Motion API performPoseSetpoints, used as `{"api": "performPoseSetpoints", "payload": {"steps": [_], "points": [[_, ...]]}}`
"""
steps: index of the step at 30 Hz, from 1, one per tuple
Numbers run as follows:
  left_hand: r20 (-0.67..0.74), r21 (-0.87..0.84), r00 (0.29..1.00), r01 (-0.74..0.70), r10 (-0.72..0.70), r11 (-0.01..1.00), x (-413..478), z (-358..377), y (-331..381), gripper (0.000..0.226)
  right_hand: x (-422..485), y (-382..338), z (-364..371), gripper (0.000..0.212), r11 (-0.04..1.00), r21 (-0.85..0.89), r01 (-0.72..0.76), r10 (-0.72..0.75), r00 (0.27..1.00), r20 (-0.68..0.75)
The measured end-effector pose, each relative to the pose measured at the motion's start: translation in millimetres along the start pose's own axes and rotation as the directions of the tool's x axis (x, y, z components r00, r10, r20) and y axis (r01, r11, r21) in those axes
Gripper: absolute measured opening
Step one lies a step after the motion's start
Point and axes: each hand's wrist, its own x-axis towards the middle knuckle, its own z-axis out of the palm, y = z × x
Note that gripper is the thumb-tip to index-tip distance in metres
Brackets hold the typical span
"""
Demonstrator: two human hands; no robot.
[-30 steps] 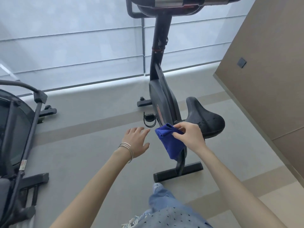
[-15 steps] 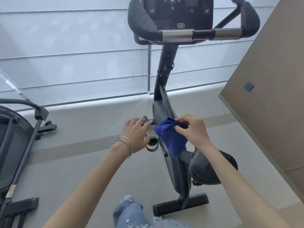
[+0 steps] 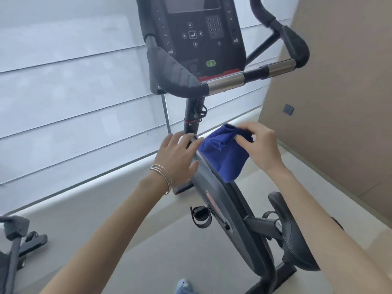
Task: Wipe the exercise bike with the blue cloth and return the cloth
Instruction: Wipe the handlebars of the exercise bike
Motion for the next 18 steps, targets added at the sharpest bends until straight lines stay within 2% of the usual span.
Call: {"api": "performPoseSetpoints", "payload": {"steps": [6, 13, 18], "points": [[-0.197, 0.006, 0.972, -0.129, 0.128, 0.992, 47, -44, -27, 0.054, 52, -32, -9, 0.018, 0.993, -0.084, 0.087, -0.096, 0.988, -0.122], [-0.261, 0.022, 0.952, -0.157, 0.158, 0.987, 87, -56, -38, 0.058, 112, -57, -32, 0.023, 0.978, -0.124, 0.168, -0.186, 0.970, -0.155], [-0.266, 0.025, 0.957, -0.111, 0.114, 0.994, 109, -60, -45, 0.058, 168, -54, -24, 0.025, 0.977, -0.130, 0.168, -0.180, 0.980, -0.084]]}}
